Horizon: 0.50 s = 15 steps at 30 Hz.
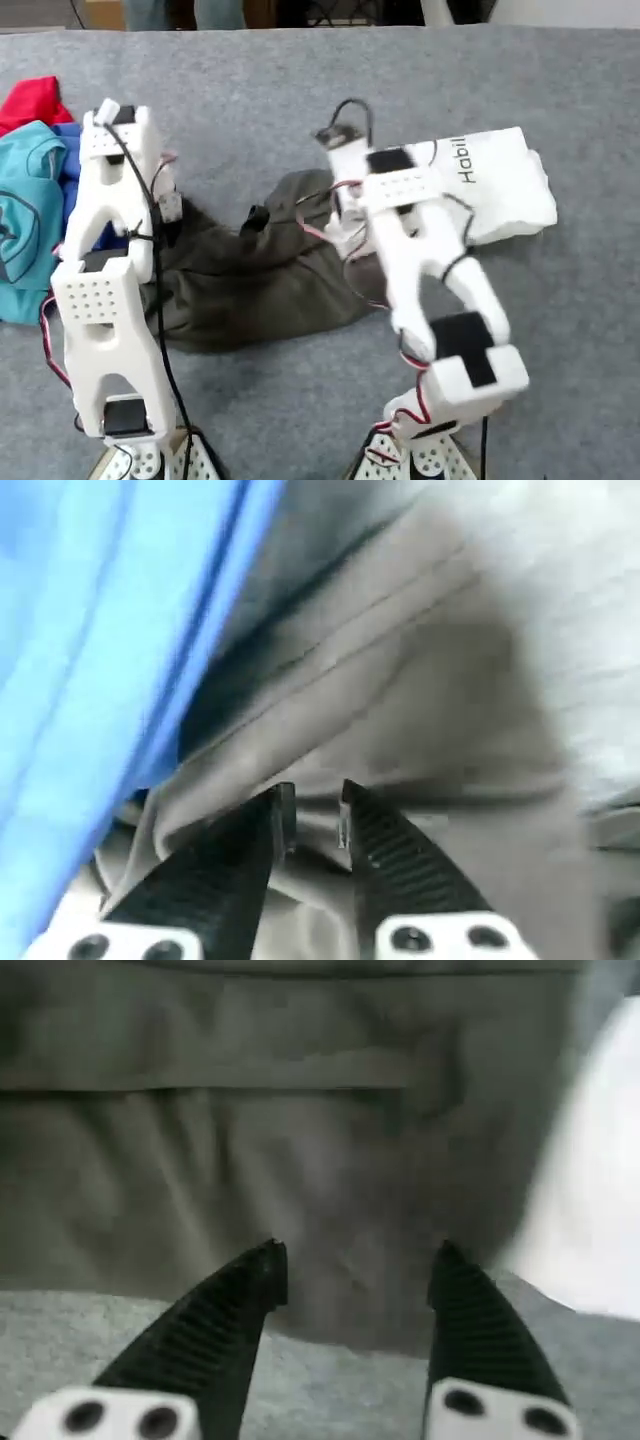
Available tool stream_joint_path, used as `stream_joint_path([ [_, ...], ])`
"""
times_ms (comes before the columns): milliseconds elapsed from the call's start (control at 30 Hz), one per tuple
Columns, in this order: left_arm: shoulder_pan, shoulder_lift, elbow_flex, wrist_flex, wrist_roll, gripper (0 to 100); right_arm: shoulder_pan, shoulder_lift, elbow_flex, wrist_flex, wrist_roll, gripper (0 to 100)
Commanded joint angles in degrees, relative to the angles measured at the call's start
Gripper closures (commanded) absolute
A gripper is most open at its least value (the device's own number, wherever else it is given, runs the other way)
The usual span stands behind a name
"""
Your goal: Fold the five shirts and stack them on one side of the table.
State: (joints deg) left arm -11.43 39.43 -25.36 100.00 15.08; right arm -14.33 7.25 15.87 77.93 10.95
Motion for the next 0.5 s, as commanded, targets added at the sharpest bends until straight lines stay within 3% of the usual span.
stream_joint_path([
  [0, -1.2, -5.2, 12.6, -2.5, -4.6, 90, -3.4, 3.4, 1.6, -3.1, -3.9, 75.5],
  [100, -3.2, -9.1, 24.7, -8.4, -7.6, 90, -3.8, 7.1, 1.6, -3.3, -5.8, 78.3],
  [267, -6.4, -16.3, 42.1, -16.2, -12.1, 88, -2.5, 10.9, 1.6, -2.7, -5.4, 98.5],
  [467, -8.3, -26.3, 53.6, -17.9, -20.4, 88, -1.1, 9.3, 1.9, 9.0, -4.0, 97.4],
])
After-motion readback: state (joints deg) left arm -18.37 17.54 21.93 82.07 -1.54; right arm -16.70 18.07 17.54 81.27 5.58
